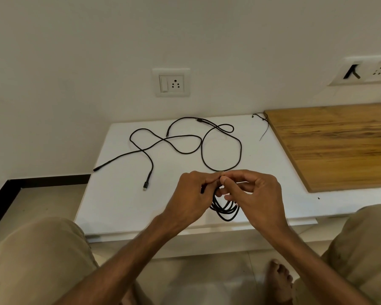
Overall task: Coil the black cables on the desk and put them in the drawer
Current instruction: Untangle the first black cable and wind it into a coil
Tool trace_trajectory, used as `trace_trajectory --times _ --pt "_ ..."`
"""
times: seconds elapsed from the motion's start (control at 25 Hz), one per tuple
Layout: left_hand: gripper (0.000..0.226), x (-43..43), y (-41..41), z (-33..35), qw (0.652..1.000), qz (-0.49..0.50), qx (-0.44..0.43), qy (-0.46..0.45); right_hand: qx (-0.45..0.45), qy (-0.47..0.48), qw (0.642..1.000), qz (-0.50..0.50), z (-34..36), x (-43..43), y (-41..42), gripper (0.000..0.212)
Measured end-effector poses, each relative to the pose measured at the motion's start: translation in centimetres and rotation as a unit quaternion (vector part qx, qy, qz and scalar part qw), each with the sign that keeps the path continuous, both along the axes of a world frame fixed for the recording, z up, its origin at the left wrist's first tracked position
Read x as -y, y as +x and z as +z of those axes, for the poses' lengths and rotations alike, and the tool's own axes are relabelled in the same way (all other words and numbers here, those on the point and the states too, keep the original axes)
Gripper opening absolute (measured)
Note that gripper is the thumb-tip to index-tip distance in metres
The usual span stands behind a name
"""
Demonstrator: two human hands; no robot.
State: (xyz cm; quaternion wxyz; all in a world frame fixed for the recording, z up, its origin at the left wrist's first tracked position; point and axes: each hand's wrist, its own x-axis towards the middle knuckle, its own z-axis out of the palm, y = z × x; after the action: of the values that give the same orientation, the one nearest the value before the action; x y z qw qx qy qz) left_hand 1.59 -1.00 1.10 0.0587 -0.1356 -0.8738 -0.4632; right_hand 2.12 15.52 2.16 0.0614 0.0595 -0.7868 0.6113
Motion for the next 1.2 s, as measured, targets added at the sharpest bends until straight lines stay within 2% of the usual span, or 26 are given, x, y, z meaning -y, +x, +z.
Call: trace_trajectory --times 0.12,0.56,0.72,0.8,1.04,1.2 --pt "0.027 0.3 -0.3 0.3 0.999 -0.027 0.019 -0.006 -0.03 0.045 0.998 -0.02 0.2 -0.2 -0.1 0.008" --pt "0.024 1.5 -1.1 0.5 0.991 -0.119 0.018 -0.062 0.012 0.027 0.999 -0.018 0.4 -0.2 0.1 0.01" --pt "0.025 1.2 -0.9 0.4 0.994 -0.088 0.036 -0.057 -0.058 0.122 0.991 -0.022 0.1 0.0 0.2 0.009" --pt "0.025 1.1 -0.8 0.6 0.994 -0.074 0.051 -0.068 -0.097 0.134 0.986 -0.018 0.3 0.0 0.2 0.004" --pt "0.031 1.7 -1.5 0.4 0.988 -0.026 0.119 -0.098 -0.213 0.069 0.974 0.039 2.0 0.8 1.7 0.001" --pt "0.033 1.4 -1.6 0.0 0.986 -0.036 0.125 -0.103 -0.194 0.042 0.979 0.04 1.9 0.8 1.6 0.004"
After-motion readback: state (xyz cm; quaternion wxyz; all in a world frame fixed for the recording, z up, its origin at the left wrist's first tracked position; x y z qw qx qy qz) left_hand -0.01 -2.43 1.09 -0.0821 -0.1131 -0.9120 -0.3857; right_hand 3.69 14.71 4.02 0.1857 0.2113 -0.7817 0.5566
